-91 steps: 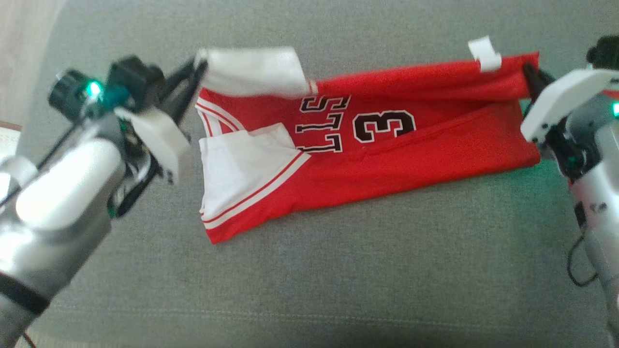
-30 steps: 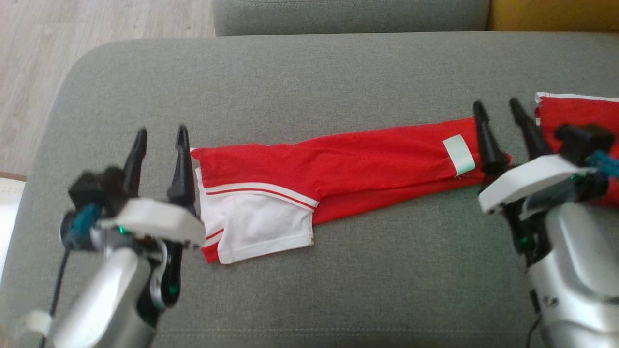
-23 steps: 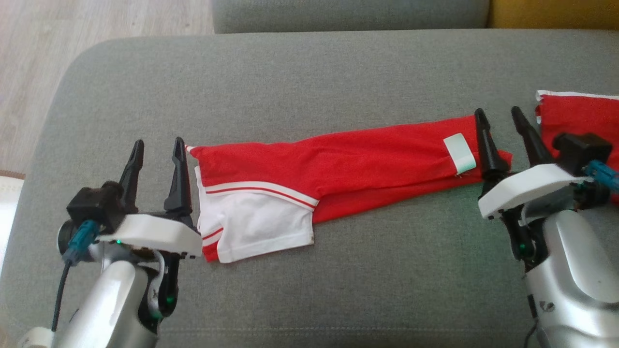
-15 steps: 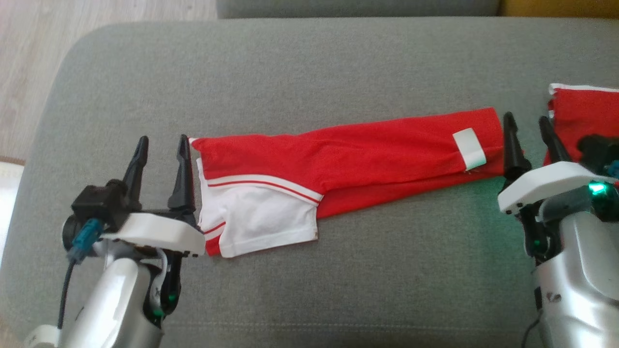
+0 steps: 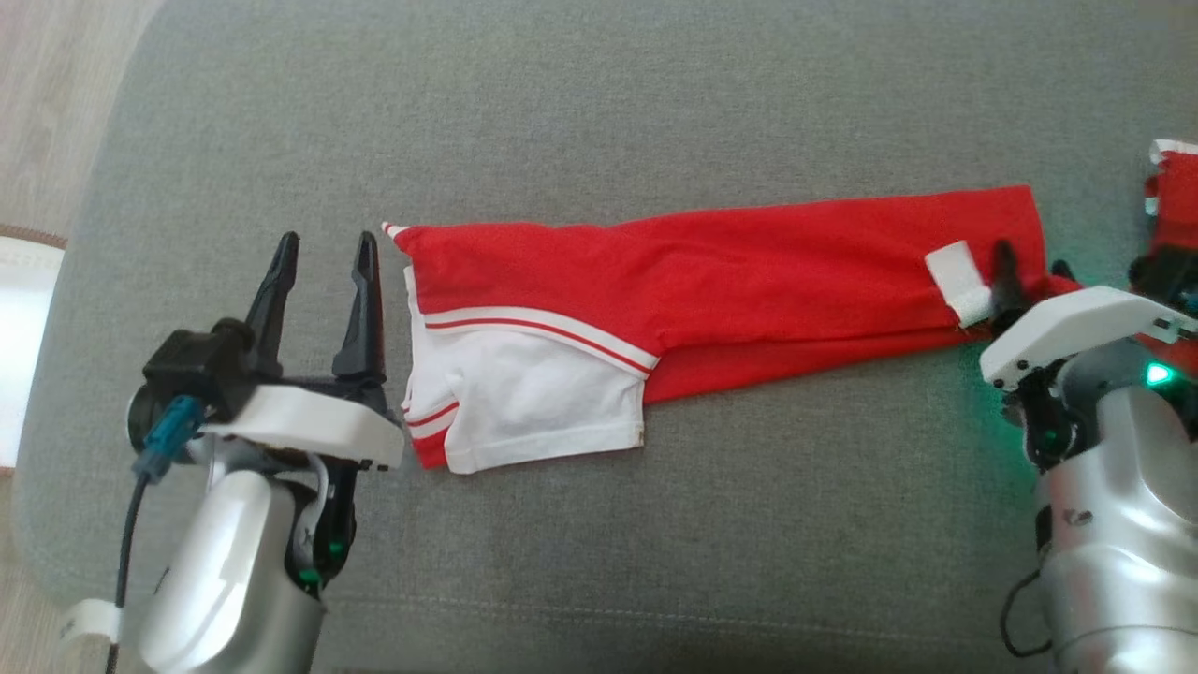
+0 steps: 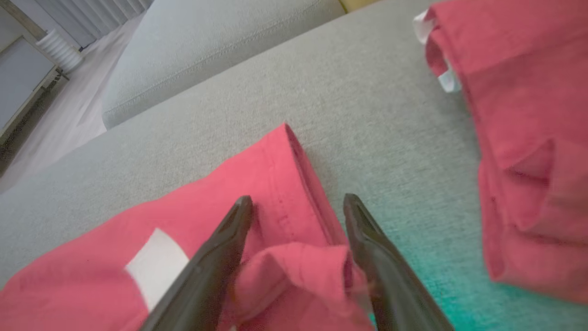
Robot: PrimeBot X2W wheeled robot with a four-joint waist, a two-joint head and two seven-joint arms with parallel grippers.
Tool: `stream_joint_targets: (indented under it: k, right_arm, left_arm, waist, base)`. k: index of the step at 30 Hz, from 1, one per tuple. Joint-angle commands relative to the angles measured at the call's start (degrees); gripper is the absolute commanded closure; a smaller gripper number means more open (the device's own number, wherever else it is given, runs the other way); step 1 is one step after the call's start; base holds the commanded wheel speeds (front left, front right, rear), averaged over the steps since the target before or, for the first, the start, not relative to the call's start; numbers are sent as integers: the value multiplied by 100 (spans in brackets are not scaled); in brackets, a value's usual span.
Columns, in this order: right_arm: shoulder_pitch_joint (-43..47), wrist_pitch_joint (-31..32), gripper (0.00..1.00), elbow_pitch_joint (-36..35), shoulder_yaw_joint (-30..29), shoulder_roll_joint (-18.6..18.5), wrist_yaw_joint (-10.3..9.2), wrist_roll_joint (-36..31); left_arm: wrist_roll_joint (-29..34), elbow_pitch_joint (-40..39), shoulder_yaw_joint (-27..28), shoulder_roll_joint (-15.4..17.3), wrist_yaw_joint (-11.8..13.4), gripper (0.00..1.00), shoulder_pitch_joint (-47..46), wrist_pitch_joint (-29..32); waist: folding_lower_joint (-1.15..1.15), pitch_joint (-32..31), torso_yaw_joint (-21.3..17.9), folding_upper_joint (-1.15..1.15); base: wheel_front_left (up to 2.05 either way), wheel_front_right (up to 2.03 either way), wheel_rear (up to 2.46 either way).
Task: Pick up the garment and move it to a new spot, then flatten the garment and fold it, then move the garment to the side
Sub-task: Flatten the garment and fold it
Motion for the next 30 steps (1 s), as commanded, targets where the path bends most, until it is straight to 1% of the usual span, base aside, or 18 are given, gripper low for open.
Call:
stream_joint_targets:
  k: [1, 9, 13, 16, 18, 22, 28, 29, 30]
  right_arm:
    - [-232, 22, 0, -64, 146, 43, 37, -5]
    - [-458, 175, 0, 581, -185, 44, 37, -466]
    - [-585, 80, 0, 768, -319, 44, 37, -560]
    - [-658, 108, 0, 960, -300, 44, 37, -592]
    - [-693, 119, 100, 1073, -259, 44, 37, -580]
    - [-750, 54, 100, 1048, -301, 44, 37, -718]
    - [-787, 47, 100, 501, -936, -186, 37, -1419]
    - [-787, 47, 100, 501, -936, -186, 37, -1419]
    - [-779, 60, 100, 388, -1062, -211, 37, -1554]
  left_arm:
    - [69, -161, 295, 69, -47, 0, -257, -44]
    - [238, -104, 558, -52, -183, 0, -323, -44]
    - [318, -89, 666, -108, -245, 0, -338, -44]
    - [376, -65, 723, -150, -292, 0, -328, -45]
    - [411, -42, 757, -176, -322, 0, -322, -45]
    - [471, -1, 829, -219, -370, 0, -333, -45]
    - [541, 32, 944, -268, -425, 0, -283, -45]
    - [541, 32, 944, -268, -425, 0, -283, -45]
    - [551, 38, 959, -277, -434, 0, -270, -45]
  waist:
    - [0, 32, 16, 0]
    - [0, 109, 7, 0]
    - [0, 126, -24, 0]
    - [0, 119, -48, 0]
    - [0, 101, -61, 0]
    - [0, 52, -91, 0]
    - [0, -54, -122, 0]
    - [0, -54, -122, 0]
    - [0, -74, -125, 0]
  base:
    - [0, 0, 0]
    - [0, 0, 0]
    - [0, 0, 0]
    - [0, 0, 0]
    - [0, 0, 0]
    - [0, 0, 0]
    - [0, 0, 0]
    - [0, 0, 0]
    - [0, 0, 0]
